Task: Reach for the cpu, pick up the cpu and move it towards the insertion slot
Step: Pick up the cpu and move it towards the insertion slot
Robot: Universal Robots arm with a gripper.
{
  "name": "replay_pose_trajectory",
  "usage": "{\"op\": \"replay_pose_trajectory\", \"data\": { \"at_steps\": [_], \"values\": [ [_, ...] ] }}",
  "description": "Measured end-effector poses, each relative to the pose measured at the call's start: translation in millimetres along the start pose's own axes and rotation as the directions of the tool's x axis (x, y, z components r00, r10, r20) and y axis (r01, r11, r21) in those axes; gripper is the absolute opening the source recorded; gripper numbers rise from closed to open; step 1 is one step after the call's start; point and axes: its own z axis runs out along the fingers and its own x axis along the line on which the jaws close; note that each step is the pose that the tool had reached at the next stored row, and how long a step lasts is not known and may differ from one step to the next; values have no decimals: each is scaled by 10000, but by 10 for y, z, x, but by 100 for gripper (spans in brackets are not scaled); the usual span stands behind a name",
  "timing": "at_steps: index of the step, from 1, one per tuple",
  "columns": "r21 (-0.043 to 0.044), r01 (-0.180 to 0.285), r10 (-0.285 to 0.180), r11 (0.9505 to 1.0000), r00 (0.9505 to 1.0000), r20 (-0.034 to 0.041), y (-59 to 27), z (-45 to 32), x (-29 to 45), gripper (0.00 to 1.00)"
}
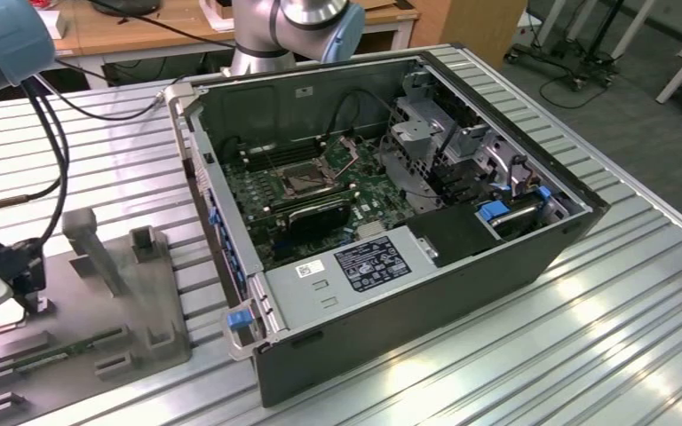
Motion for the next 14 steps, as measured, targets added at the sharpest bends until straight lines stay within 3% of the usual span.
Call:
{"op": "replay_pose_trajectory", "data": {
  "at_steps": [14],
  "values": [
    [-2, 0, 0, 10000, 10000, 0, 6, -116, 0, 55]
  ]
}}
